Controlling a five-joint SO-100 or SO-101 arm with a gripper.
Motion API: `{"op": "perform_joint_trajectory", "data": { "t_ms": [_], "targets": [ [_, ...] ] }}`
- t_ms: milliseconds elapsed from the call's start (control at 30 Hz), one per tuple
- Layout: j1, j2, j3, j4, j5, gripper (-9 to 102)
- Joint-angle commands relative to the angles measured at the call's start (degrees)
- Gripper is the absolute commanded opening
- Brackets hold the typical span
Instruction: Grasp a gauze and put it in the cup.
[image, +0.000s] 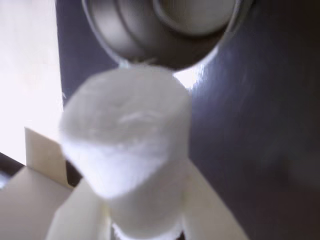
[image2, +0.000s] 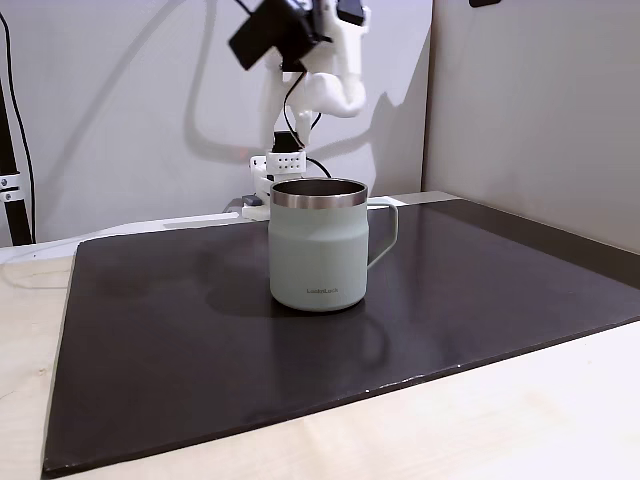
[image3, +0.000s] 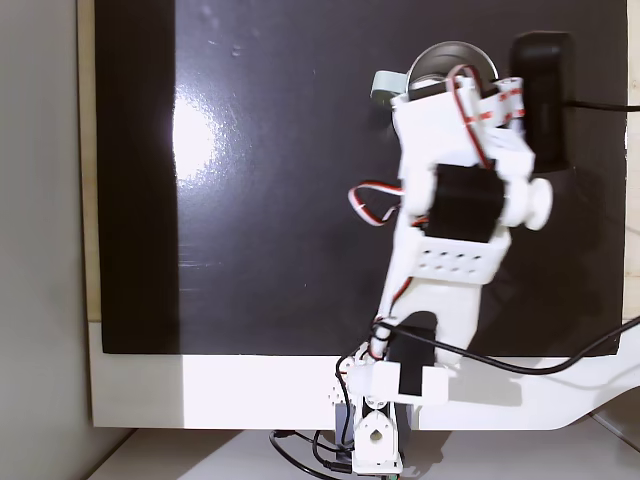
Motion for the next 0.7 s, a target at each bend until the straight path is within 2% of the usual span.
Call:
{"op": "perform_joint_trajectory", "data": {
  "t_ms": [0, 667],
  "targets": [
    [2.37, -1.32, -6.15, 0.0, -1.05, 0],
    [3.08, -15.82, -14.15, 0.0, -3.52, 1]
  ]
}}
